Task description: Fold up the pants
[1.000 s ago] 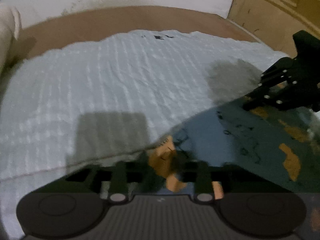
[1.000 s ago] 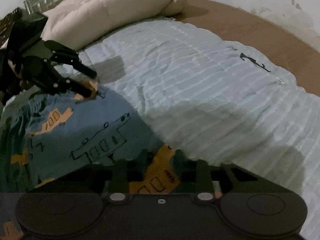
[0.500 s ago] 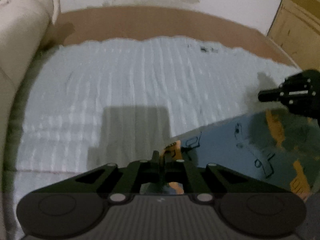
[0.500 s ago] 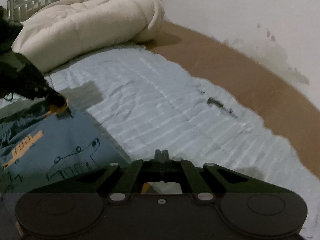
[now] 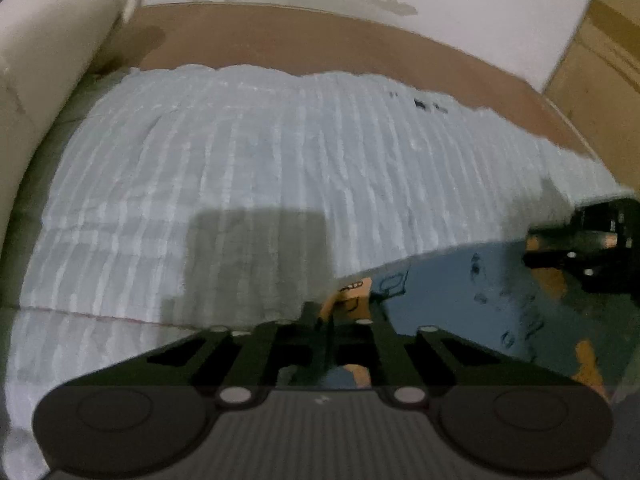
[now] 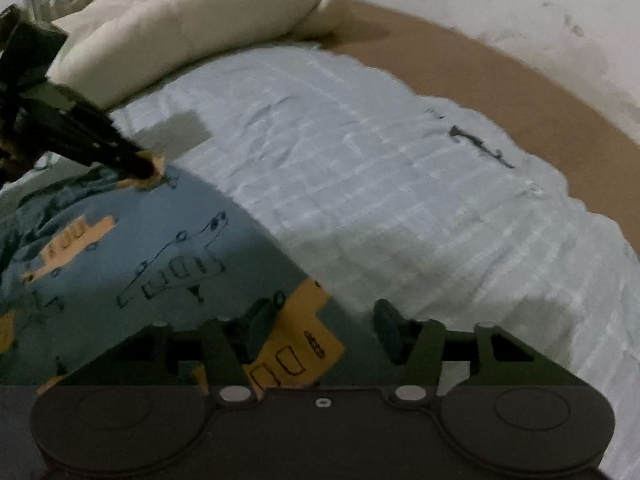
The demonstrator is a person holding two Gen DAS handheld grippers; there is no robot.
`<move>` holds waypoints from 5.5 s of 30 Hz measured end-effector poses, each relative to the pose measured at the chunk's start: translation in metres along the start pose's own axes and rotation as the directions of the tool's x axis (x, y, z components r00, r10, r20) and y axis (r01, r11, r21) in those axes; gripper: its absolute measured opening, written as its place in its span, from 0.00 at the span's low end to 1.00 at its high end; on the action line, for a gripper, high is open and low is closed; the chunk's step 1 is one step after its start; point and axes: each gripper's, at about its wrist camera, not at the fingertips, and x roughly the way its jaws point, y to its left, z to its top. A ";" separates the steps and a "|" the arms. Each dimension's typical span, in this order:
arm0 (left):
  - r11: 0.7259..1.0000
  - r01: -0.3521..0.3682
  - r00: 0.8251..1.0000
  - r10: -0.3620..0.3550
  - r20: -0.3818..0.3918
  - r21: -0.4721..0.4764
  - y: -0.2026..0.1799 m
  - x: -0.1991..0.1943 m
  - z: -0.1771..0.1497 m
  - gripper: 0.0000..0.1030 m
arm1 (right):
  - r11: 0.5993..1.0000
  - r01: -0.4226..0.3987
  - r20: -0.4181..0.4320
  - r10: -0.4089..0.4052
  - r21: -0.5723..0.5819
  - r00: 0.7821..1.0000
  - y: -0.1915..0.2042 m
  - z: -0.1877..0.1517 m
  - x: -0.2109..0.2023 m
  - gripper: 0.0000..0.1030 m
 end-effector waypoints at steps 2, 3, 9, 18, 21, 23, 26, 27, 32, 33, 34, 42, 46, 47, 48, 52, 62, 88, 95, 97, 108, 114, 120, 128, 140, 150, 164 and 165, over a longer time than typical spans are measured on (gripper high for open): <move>1.000 -0.021 0.999 0.021 0.027 0.005 -0.008 -0.010 -0.001 0.03 | 0.999 0.002 0.026 -0.004 0.049 1.000 0.005 -0.001 -0.003 0.03; 0.999 -0.029 0.999 0.028 0.045 0.015 -0.012 -0.018 -0.003 0.03 | 0.999 0.015 0.031 -0.016 0.045 0.999 0.009 -0.001 -0.004 0.01; 0.991 -0.091 0.983 0.074 0.165 0.095 -0.037 -0.078 -0.027 0.03 | 0.990 0.111 0.193 -0.126 0.089 0.973 0.043 -0.018 -0.070 0.00; 0.955 -0.132 0.939 0.034 0.343 0.267 -0.081 -0.168 -0.120 0.01 | 0.980 0.180 0.301 -0.199 0.090 0.933 0.152 -0.109 -0.193 0.00; 0.949 -0.135 0.933 0.026 0.360 0.283 -0.093 -0.184 -0.151 0.01 | 0.978 0.187 0.300 -0.206 0.093 0.931 0.186 -0.140 -0.214 0.00; 0.949 -0.138 0.929 0.024 0.370 0.284 -0.099 -0.192 -0.170 0.01 | 0.976 0.184 0.299 -0.212 0.119 0.930 0.207 -0.161 -0.227 0.00; 0.943 -0.159 0.924 0.037 0.380 0.294 -0.108 -0.199 -0.203 0.00 | 0.975 0.166 0.275 -0.201 0.147 0.940 0.236 -0.188 -0.236 0.00; 0.940 -0.168 0.924 0.045 0.380 0.296 -0.109 -0.201 -0.213 0.00 | 0.975 0.156 0.267 -0.194 0.156 0.944 0.245 -0.195 -0.239 0.00; 0.946 -0.178 0.942 0.084 0.325 0.270 -0.105 -0.188 -0.245 0.00 | 0.962 0.111 0.254 -0.176 0.249 0.951 0.266 -0.229 -0.237 0.00; 0.949 -0.177 0.942 0.087 0.324 0.262 -0.104 -0.185 -0.248 0.00 | 0.960 0.108 0.251 -0.175 0.259 0.952 0.267 -0.234 -0.235 0.00; 0.952 -0.176 0.941 0.088 0.328 0.249 -0.103 -0.183 -0.249 0.00 | 0.958 0.105 0.249 -0.173 0.267 0.953 0.265 -0.234 -0.232 0.00; 0.960 -0.177 0.930 0.092 0.355 0.215 -0.100 -0.200 -0.261 0.00 | 0.963 0.140 0.249 -0.197 0.229 0.948 0.275 -0.229 -0.245 0.00; 0.958 -0.199 0.943 0.130 0.308 0.207 -0.096 -0.182 -0.267 0.00 | 0.969 0.153 0.196 -0.191 0.195 0.962 0.280 -0.235 -0.232 0.00; 0.958 -0.202 0.945 0.136 0.298 0.204 -0.096 -0.179 -0.269 0.00 | 0.970 0.153 0.184 -0.188 0.191 0.965 0.282 -0.236 -0.227 0.00; 0.958 -0.204 0.946 0.141 0.292 0.200 -0.097 -0.176 -0.270 0.00 | 0.970 0.156 0.171 -0.189 0.186 0.967 0.282 -0.238 -0.222 0.00; 0.965 -0.188 0.956 0.138 0.259 0.181 -0.102 -0.177 -0.271 0.04 | 0.963 0.175 0.176 -0.212 0.206 0.961 0.285 -0.244 -0.217 0.06; 0.986 -0.091 0.943 0.039 0.331 0.143 -0.171 -0.180 -0.264 1.00 | 0.834 0.262 0.279 -0.432 0.486 0.858 0.252 -0.279 -0.277 0.99; 0.816 0.086 0.978 -0.179 0.108 0.571 -0.385 -0.064 -0.225 0.05 | 0.343 0.091 0.102 -0.506 0.935 0.856 -0.001 -0.376 -0.314 0.40; 0.822 0.126 0.964 -0.234 0.127 0.556 -0.380 -0.091 -0.216 0.02 | 0.333 0.072 0.131 -0.547 0.940 0.827 -0.003 -0.376 -0.330 0.03; 0.813 0.148 0.957 -0.262 0.127 0.563 -0.378 -0.102 -0.217 0.02 | 0.356 0.075 0.155 -0.576 0.931 0.803 0.007 -0.373 -0.348 0.03; 0.728 0.170 0.964 -0.261 0.039 0.664 -0.383 -0.097 -0.250 0.02 | 0.337 0.180 0.075 -0.622 0.924 0.779 0.077 -0.423 -0.384 0.03; 0.751 0.191 0.960 -0.276 0.038 0.632 -0.379 -0.099 -0.250 0.19 | 0.317 0.209 0.039 -0.628 0.925 0.777 0.083 -0.435 -0.372 0.07; 0.825 0.156 0.953 -0.271 0.138 0.544 -0.356 -0.126 -0.246 0.90 | 0.372 0.348 -0.002 -0.680 0.860 0.733 0.095 -0.417 -0.371 0.54; 0.961 -0.104 0.972 0.044 0.232 0.255 -0.275 -0.141 -0.241 0.97 | 0.605 0.447 0.095 -0.656 0.659 0.748 0.155 -0.359 -0.340 0.94; 0.967 -0.239 0.954 0.217 0.209 0.088 -0.199 -0.150 -0.246 0.98 | 0.741 0.647 0.095 -0.668 0.181 0.738 0.238 -0.319 -0.282 0.49; 0.971 -0.210 0.958 0.182 0.222 0.112 -0.211 -0.151 -0.251 0.98 | 0.756 0.649 0.033 -0.649 -0.081 0.760 0.244 -0.311 -0.255 0.29; 0.969 -0.236 0.947 0.212 0.242 0.078 -0.187 -0.152 -0.240 0.98 | 0.763 0.642 0.065 -0.638 -0.081 0.767 0.256 -0.313 -0.290 0.00; 0.966 -0.245 0.946 0.220 0.238 0.079 -0.184 -0.150 -0.238 0.98 | 0.777 0.624 0.039 -0.623 -0.081 0.781 0.255 -0.315 -0.289 0.00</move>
